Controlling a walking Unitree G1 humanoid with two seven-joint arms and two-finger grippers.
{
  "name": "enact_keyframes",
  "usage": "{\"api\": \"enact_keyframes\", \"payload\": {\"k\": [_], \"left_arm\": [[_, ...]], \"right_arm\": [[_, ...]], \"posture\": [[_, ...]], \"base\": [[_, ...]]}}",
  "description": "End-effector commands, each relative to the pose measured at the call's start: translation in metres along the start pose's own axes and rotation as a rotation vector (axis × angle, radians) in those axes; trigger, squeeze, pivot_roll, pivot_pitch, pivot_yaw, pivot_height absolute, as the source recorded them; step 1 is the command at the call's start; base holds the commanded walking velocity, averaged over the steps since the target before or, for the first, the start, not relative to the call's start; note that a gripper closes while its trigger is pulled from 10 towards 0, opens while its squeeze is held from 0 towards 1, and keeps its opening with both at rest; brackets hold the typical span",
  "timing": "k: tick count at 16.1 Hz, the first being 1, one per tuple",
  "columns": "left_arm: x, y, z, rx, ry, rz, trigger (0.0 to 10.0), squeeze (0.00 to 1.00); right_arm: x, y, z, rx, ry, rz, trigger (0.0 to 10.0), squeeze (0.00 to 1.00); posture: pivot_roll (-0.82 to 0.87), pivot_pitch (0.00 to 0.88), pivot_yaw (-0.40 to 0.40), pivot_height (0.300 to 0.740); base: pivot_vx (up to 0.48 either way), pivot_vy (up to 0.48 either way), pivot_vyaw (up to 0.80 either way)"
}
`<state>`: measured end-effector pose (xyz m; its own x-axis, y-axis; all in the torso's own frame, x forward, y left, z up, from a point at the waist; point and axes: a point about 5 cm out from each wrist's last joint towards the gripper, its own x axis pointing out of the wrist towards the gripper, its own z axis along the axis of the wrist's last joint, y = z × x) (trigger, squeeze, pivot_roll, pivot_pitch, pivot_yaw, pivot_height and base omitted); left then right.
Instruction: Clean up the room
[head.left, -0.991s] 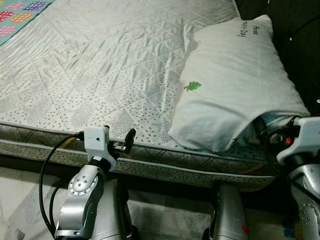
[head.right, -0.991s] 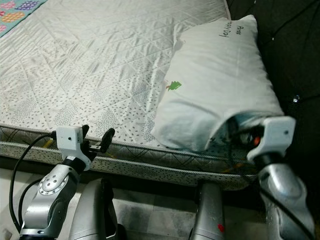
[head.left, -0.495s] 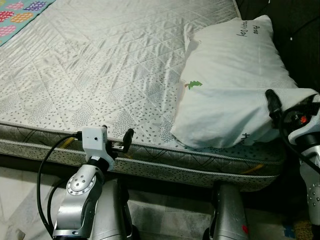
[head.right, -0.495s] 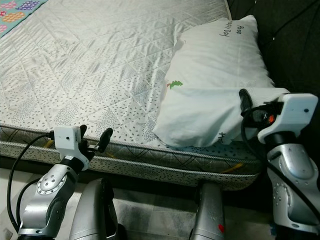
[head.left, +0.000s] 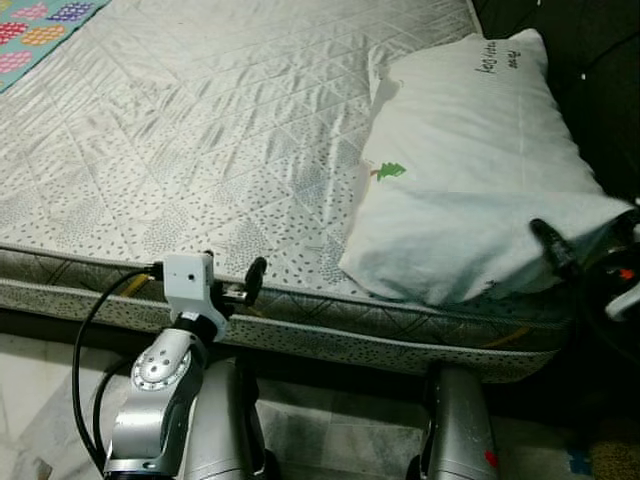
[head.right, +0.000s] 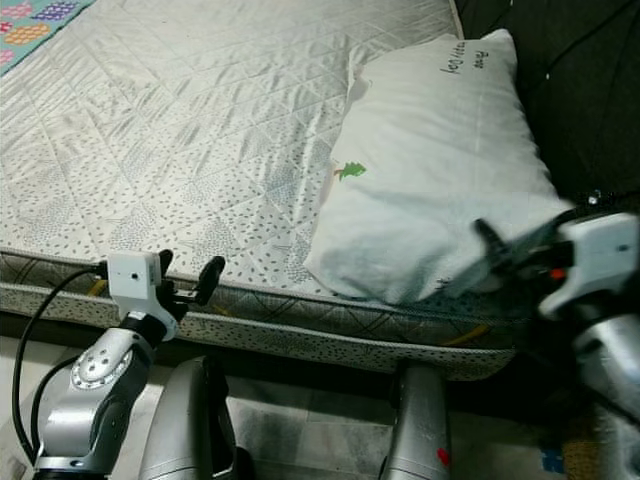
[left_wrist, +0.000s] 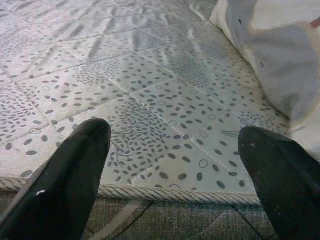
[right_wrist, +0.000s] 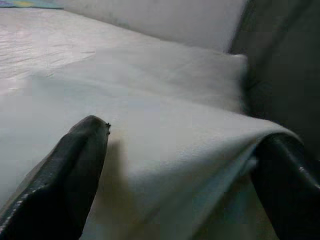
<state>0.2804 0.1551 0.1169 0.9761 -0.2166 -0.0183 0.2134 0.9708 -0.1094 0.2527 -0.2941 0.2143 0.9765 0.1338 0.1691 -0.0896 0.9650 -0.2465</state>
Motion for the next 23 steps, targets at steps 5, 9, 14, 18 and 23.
{"api": "enact_keyframes", "payload": {"k": [5,9,14,18,23], "left_arm": [[0.002,0.007,-0.002,0.033,0.024,0.027,10.0,0.00],[0.007,0.005,-0.002,0.033,0.028,0.018,10.0,0.00],[0.009,0.001,0.005,0.019,-0.009,0.023,10.0,0.00],[0.003,0.009,0.012,0.018,-0.037,0.038,10.0,0.00],[0.013,0.002,0.016,0.026,-0.062,0.033,10.0,0.00]], "right_arm": [[-0.001,-0.037,0.016,-0.079,-0.017,-0.039,10.0,1.00],[-0.017,0.019,-0.020,0.097,0.081,0.127,10.0,0.56],[-0.038,0.067,-0.036,0.149,0.120,0.145,10.0,0.00],[-0.065,0.051,-0.036,0.167,0.131,0.083,10.0,0.00],[-0.021,0.026,-0.002,0.082,-0.041,-0.036,10.0,0.00]], "posture": [[-0.06,0.146,0.072,0.493],[-0.08,0.147,0.072,0.493],[-0.07,0.132,0.071,0.493],[-0.10,0.122,0.081,0.493],[-0.09,0.098,0.091,0.493]], "base": [[0.000,0.000,0.00],[0.000,0.000,0.00],[0.000,0.000,0.00],[0.000,0.000,0.00],[0.000,0.000,0.00]]}}
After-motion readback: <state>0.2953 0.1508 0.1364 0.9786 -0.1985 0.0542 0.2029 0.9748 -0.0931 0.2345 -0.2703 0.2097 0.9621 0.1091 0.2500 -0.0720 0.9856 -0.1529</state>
